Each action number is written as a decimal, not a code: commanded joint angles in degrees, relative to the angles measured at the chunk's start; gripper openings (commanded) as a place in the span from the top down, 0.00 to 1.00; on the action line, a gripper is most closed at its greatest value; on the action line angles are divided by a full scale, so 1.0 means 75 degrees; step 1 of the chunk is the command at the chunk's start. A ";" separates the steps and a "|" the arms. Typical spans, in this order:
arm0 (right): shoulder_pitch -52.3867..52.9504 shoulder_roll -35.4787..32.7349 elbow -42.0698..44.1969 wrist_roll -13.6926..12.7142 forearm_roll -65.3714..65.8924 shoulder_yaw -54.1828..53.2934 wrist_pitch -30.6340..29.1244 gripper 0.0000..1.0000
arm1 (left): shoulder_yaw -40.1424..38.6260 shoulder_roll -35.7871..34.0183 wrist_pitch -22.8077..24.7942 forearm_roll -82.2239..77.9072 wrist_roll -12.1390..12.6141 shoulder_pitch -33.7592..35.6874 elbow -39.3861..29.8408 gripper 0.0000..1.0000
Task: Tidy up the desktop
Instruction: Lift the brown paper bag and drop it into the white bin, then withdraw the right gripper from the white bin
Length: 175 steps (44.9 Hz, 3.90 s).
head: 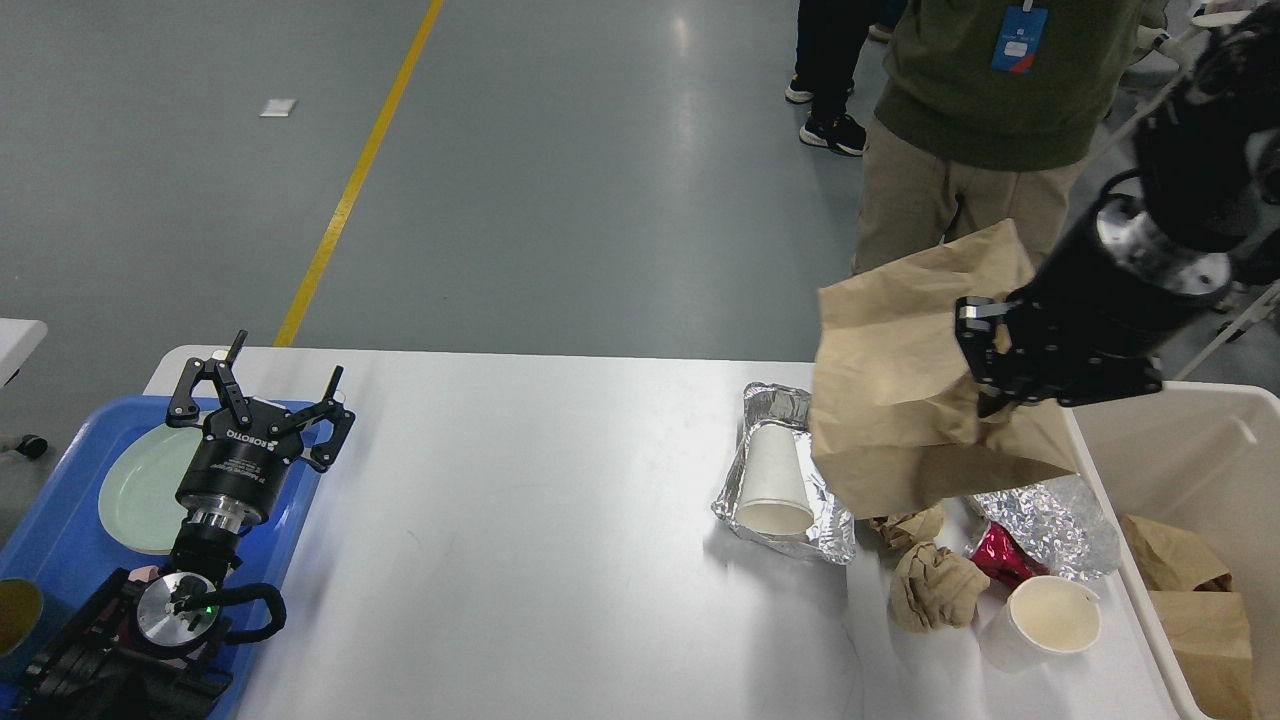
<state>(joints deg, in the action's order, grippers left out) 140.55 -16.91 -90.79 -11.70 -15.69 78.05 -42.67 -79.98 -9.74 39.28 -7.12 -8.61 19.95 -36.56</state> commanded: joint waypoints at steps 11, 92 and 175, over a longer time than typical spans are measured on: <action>0.1100 -0.0499 -0.0645 0.2169 0.1763 0.2249 -0.0089 1.00 | -0.0001 -0.0002 0.0001 0.0000 0.0000 -0.0011 0.0000 0.04; -1.5119 -0.0722 1.1683 0.1337 0.1260 -0.3856 0.5220 1.00 | -0.0001 -0.0002 0.0001 0.0000 0.0000 0.0001 0.0000 0.04; -0.3097 -0.0980 0.3258 0.1314 0.1940 0.1184 -0.0462 0.00 | -0.0001 0.0010 0.0013 0.0000 0.0000 0.0001 0.0000 0.04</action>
<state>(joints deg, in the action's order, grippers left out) 110.18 -28.21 -63.25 -1.84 -1.13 86.03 -39.71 -79.98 -9.66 39.38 -7.12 -8.61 19.95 -36.57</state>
